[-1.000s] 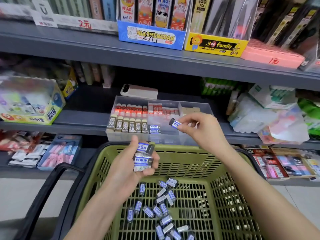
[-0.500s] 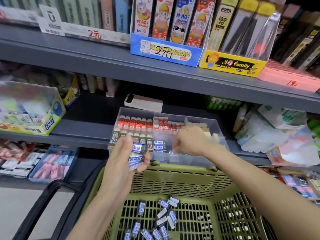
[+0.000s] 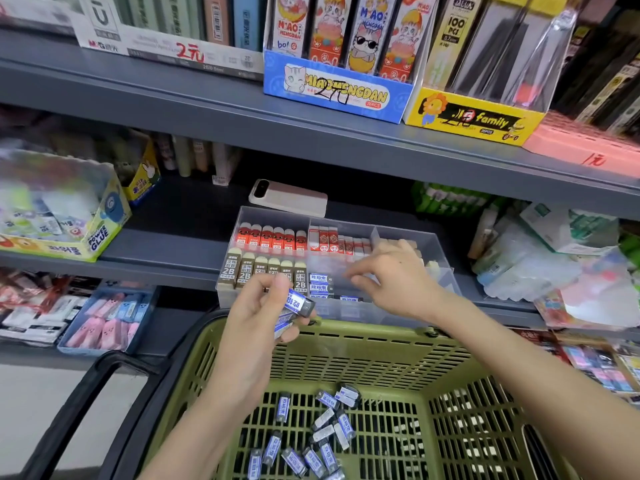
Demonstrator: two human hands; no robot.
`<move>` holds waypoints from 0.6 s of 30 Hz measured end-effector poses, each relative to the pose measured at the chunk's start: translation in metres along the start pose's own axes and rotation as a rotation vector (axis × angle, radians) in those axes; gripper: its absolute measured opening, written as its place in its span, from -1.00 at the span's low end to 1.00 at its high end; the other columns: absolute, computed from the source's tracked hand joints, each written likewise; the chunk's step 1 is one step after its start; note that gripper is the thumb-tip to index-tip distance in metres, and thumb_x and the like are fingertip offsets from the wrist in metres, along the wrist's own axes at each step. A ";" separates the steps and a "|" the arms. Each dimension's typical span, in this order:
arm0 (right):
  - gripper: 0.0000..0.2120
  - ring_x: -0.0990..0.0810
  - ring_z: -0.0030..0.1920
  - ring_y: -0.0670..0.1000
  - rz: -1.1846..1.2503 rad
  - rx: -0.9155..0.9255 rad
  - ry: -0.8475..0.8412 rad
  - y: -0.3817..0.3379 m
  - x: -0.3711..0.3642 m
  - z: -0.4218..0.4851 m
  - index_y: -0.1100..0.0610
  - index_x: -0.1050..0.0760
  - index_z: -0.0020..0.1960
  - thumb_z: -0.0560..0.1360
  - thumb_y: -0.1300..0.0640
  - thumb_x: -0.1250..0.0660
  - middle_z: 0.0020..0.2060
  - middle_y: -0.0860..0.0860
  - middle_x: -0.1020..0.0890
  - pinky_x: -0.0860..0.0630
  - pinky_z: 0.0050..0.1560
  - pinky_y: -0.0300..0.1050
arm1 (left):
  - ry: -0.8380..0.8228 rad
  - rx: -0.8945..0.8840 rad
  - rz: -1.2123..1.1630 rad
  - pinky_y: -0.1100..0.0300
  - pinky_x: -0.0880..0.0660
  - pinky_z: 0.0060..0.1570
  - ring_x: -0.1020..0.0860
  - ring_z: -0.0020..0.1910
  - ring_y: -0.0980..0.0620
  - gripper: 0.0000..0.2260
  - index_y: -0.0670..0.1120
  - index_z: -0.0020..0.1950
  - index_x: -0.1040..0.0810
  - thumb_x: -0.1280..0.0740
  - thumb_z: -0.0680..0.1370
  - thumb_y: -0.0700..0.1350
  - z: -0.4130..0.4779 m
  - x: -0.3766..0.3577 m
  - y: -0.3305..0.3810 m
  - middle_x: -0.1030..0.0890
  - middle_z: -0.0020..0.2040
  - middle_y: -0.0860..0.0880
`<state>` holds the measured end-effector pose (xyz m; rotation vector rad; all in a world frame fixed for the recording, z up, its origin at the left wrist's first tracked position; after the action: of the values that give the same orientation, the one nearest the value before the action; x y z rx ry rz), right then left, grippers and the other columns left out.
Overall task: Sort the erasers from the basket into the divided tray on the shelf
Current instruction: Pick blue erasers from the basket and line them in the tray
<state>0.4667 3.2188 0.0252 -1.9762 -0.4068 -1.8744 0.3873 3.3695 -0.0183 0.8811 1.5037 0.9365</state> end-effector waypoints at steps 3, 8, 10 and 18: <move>-0.70 -0.50 -0.05 -0.13 0.447 0.066 0.173 -0.034 0.022 -0.026 -0.10 -0.61 0.02 0.42 -0.23 -0.30 -0.18 -0.25 -0.62 -0.34 0.12 -0.12 | 0.025 -0.032 0.040 0.33 -0.46 -0.39 -0.59 -0.33 0.07 -0.76 0.07 -0.25 -0.52 -0.32 0.36 0.22 -0.002 0.000 0.001 -0.63 -0.32 -0.04; -0.72 -0.53 -0.14 0.00 0.400 0.207 0.374 -0.077 0.031 -0.051 0.12 -0.63 -0.03 0.35 -0.02 -0.48 -0.23 -0.06 -0.64 -0.45 -0.04 -0.02 | 0.013 0.048 -0.067 0.25 -0.38 -0.44 -0.50 -0.37 0.05 -0.60 -0.19 -0.07 -0.45 -0.28 0.41 0.16 -0.004 -0.003 -0.005 -0.60 -0.27 -0.11; -0.77 -0.53 -0.10 0.01 0.490 0.179 0.462 -0.072 0.034 -0.055 0.16 -0.63 -0.03 0.37 0.08 -0.49 -0.20 -0.03 -0.64 -0.47 -0.02 0.00 | -0.042 0.081 -0.070 0.27 -0.33 -0.48 -0.47 -0.39 0.08 -0.54 -0.25 -0.01 -0.46 -0.26 0.43 0.17 -0.006 -0.009 -0.007 -0.59 -0.27 -0.10; -0.89 -0.54 -0.11 -0.23 0.957 -0.003 0.395 -0.031 0.024 -0.043 -0.06 -0.51 -0.07 0.44 0.06 -0.41 -0.19 -0.22 -0.60 -0.41 -0.05 -0.39 | -0.123 0.097 0.083 0.29 -0.34 -0.46 -0.50 -0.37 0.05 -0.43 -0.23 0.02 -0.49 -0.21 0.39 0.28 -0.009 -0.016 -0.009 -0.57 -0.36 -0.08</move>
<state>0.4165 3.2250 0.0529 -1.3362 0.5648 -1.5134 0.3800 3.3510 -0.0191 1.0598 1.4253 0.8592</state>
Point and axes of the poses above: each hand's wrist, its own z-axis towards the middle knuckle, its own x-axis out of the back of the hand, y = z × x, the point moved 8 cm from there along z, towards the middle knuckle
